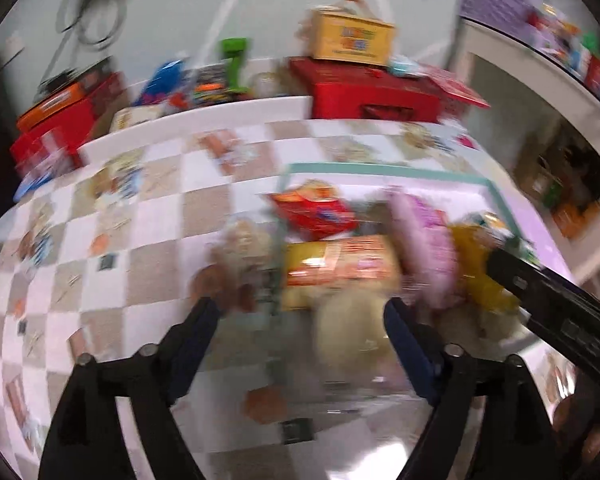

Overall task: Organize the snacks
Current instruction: 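Withdraw both open tools away from the filled tray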

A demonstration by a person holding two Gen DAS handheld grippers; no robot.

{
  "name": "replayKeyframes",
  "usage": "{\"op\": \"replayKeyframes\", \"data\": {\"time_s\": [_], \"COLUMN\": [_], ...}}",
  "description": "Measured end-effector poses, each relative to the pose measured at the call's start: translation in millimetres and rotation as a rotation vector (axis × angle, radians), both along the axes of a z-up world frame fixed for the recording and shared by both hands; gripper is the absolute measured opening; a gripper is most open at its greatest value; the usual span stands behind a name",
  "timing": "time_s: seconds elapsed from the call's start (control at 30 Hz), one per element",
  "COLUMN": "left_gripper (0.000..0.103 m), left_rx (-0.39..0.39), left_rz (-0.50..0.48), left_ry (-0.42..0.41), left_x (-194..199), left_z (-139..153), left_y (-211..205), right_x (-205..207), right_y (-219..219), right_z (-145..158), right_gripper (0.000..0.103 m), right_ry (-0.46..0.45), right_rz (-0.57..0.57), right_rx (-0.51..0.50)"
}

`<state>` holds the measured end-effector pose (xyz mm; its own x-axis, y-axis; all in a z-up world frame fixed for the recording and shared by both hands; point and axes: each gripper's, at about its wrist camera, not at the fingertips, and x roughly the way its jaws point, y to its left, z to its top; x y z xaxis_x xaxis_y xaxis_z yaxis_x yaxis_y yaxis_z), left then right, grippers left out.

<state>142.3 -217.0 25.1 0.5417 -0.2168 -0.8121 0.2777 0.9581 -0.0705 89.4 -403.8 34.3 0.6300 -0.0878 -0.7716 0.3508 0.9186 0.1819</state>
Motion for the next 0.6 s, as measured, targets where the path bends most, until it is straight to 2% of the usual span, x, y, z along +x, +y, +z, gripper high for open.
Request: {"op": "replayKeyframes", "data": {"time_s": [0.1, 0.17, 0.23, 0.3, 0.43, 0.53, 0.6], "left_gripper": [0.090, 0.099, 0.103, 0.103, 0.103, 0.103, 0.103], "left_rx": [0.005, 0.000, 0.017, 0.036, 0.009, 0.050, 0.107], "left_rz": [0.077, 0.119, 0.152, 0.177, 0.201, 0.195, 0.207], "left_ry": [0.004, -0.012, -0.022, -0.038, -0.041, -0.026, -0.020], "left_x": [3, 2, 1, -1, -8, -11, -15], "left_z": [-6, -7, -7, -7, -6, -9, -12], "left_y": [22, 37, 45, 53, 69, 72, 74], "right_x": [2, 3, 4, 5, 4, 1, -3], "right_y": [10, 16, 24, 31, 47, 61, 70], "right_z": [2, 2, 3, 4, 7, 8, 7], "right_gripper": [0.103, 0.103, 0.103, 0.103, 0.103, 0.103, 0.103], "right_ry": [-0.006, -0.004, -0.002, -0.002, -0.005, 0.001, 0.010], "right_rz": [0.025, 0.042, 0.060, 0.076, 0.106, 0.138, 0.150], "right_rx": [-0.017, -0.031, -0.047, -0.062, -0.083, -0.102, -0.108]}}
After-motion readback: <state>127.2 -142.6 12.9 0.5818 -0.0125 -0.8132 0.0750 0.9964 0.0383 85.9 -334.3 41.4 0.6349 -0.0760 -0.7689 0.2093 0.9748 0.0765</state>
